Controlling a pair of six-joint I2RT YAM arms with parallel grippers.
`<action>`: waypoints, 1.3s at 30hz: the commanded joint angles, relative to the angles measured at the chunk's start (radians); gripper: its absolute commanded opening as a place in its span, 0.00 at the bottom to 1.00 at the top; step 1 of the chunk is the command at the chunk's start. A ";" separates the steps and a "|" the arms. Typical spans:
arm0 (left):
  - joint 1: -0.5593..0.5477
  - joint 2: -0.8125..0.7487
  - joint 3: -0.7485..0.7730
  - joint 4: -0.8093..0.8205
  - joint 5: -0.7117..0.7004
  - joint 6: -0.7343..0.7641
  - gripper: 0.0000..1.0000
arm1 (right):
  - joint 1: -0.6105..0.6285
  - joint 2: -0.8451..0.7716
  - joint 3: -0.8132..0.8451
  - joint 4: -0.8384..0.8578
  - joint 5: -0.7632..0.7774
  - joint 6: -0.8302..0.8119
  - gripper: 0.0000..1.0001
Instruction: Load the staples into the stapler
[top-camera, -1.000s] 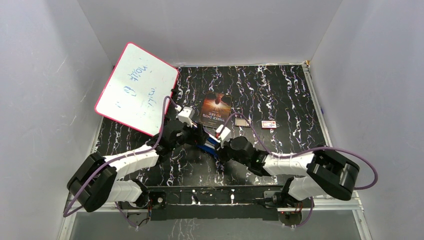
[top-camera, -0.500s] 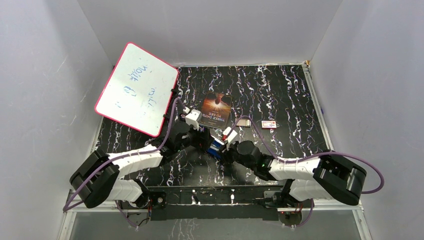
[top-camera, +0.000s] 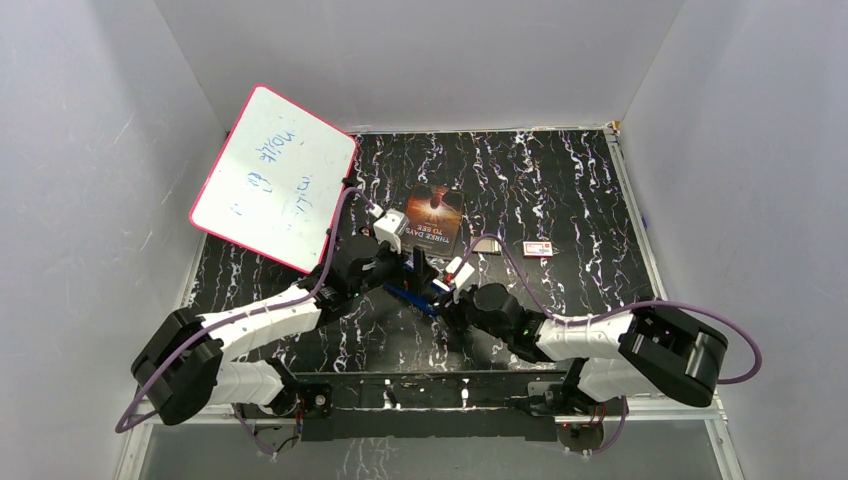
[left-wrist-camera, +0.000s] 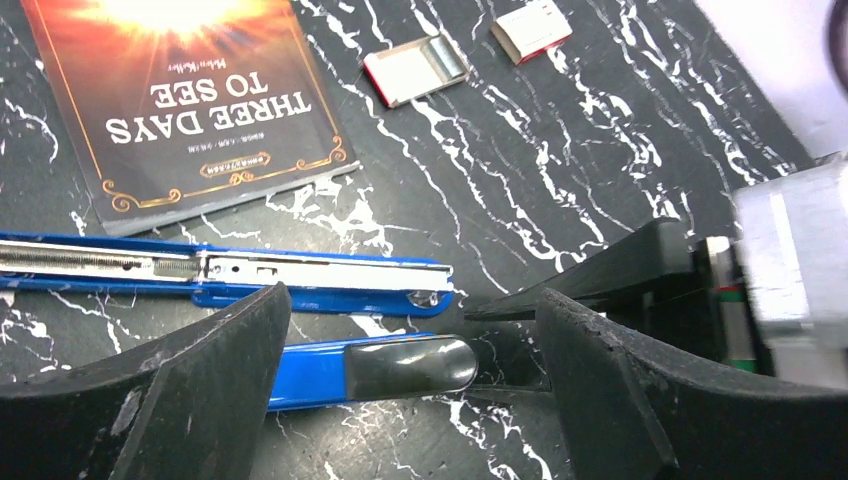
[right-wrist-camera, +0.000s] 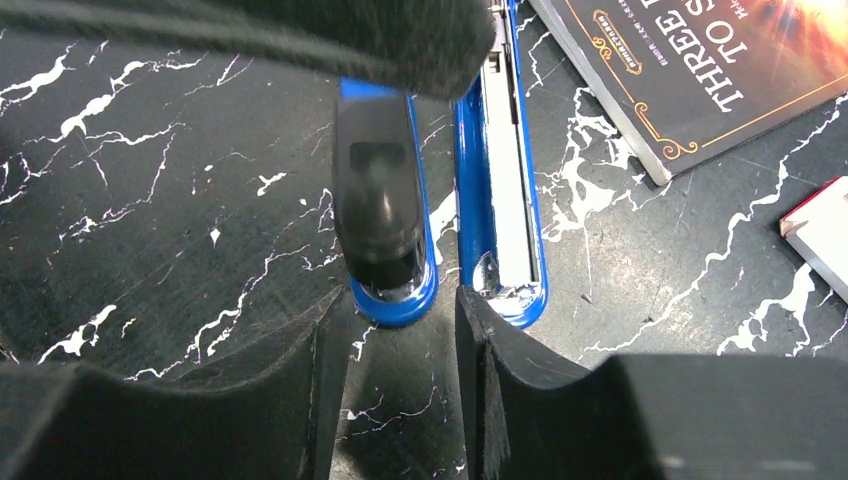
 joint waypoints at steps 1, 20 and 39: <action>-0.003 -0.052 0.038 0.011 0.051 -0.015 0.92 | 0.000 0.015 -0.007 0.077 -0.001 0.004 0.51; 0.217 -0.002 0.075 -0.095 -0.006 -0.178 0.93 | -0.050 -0.249 0.120 -0.289 0.012 -0.041 0.63; 0.309 0.171 0.101 -0.024 0.054 -0.231 0.93 | -0.210 0.100 0.239 -0.236 -0.172 -0.102 0.56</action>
